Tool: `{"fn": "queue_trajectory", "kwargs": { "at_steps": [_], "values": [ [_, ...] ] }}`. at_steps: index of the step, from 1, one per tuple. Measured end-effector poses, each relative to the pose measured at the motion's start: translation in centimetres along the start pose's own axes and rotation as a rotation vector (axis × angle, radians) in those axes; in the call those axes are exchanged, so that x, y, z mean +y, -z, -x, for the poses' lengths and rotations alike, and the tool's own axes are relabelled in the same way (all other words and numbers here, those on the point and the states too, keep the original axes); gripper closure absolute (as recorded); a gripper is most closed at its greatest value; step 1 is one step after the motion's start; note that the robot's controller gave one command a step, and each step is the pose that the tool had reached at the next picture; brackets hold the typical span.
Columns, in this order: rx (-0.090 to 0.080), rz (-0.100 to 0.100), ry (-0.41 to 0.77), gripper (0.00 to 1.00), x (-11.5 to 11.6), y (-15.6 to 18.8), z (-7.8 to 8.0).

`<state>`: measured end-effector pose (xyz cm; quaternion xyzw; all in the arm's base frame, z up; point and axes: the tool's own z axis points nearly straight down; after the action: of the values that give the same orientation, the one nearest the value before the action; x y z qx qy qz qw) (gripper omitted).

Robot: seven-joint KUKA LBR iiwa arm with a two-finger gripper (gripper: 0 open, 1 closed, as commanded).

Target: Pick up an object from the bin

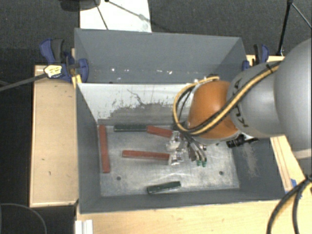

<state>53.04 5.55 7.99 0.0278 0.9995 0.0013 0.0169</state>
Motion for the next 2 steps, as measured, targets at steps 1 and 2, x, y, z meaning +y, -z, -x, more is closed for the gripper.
{"fn": "queue_trajectory", "kwargs": {
  "at_steps": [1, 2],
  "values": [
    [0.022, 0.000, 0.037, 1.00, 2.10, 16.66, 1.01],
    [0.031, -0.002, 0.037, 1.00, 2.05, 16.26, 0.83]
  ]
}}
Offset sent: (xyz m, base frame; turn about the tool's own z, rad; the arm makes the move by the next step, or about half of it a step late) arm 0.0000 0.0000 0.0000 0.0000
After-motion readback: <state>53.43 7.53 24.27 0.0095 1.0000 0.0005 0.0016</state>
